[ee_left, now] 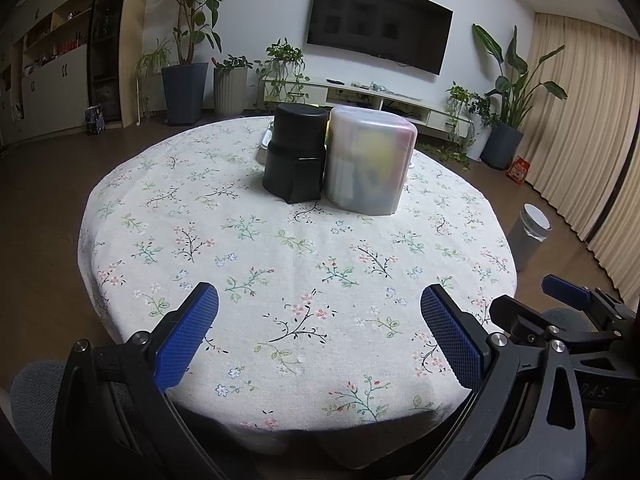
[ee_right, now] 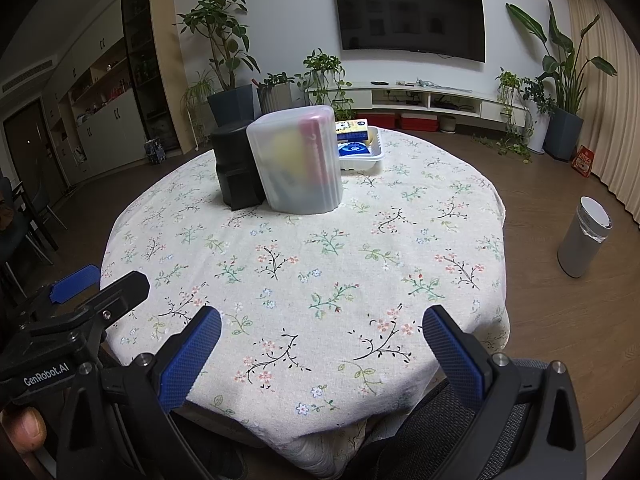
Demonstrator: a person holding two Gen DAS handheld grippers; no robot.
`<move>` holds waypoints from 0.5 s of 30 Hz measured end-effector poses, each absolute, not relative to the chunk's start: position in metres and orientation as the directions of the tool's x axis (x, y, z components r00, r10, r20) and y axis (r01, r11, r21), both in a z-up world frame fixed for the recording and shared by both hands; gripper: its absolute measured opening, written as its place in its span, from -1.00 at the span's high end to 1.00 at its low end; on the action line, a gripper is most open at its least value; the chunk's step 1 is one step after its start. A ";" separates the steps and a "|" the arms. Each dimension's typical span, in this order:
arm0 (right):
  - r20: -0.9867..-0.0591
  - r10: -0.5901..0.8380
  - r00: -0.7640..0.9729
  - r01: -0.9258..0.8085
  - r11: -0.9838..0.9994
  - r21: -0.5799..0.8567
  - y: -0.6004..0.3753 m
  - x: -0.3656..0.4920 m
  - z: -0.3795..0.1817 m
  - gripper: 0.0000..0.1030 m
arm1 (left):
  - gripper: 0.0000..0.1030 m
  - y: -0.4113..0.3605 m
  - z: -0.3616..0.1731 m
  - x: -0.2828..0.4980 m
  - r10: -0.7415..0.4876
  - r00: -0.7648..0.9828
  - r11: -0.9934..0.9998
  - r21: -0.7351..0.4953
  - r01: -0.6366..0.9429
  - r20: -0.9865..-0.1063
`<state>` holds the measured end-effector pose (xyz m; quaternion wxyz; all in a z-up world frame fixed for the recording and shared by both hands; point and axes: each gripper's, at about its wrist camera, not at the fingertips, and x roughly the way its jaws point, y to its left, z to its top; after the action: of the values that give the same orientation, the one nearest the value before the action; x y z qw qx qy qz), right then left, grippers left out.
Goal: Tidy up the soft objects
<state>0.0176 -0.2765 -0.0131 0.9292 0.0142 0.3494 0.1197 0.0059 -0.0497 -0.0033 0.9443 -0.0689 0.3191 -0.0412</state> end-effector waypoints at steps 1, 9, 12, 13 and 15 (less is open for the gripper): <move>-0.646 0.232 0.727 -0.212 0.971 0.110 -0.276 0.018 -0.013 -1.00 | -1.00 -0.050 -0.004 0.006 -0.122 0.792 0.987 -0.155 0.035 -0.598; -0.646 0.232 0.727 -0.212 0.971 0.110 -0.277 0.017 -0.014 -1.00 | -1.00 -0.050 -0.003 0.006 -0.121 0.793 0.988 -0.153 0.035 -0.597; -0.646 0.232 0.727 -0.213 0.971 0.110 -0.277 0.017 -0.014 -1.00 | -1.00 -0.049 -0.003 0.006 -0.120 0.794 0.988 -0.151 0.035 -0.596; -0.646 0.232 0.727 -0.212 0.971 0.110 -0.278 0.017 -0.014 -1.00 | -1.00 -0.049 -0.002 0.005 -0.118 0.794 0.988 -0.150 0.035 -0.596; -0.646 0.232 0.727 -0.213 0.971 0.109 -0.277 0.017 -0.013 -1.00 | -1.00 -0.049 -0.002 0.005 -0.116 0.796 0.989 -0.147 0.034 -0.594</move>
<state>0.0173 -0.2771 -0.0134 0.9292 0.0138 0.3494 0.1196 0.0051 -0.0489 -0.0018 0.9454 -0.0645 0.3170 -0.0395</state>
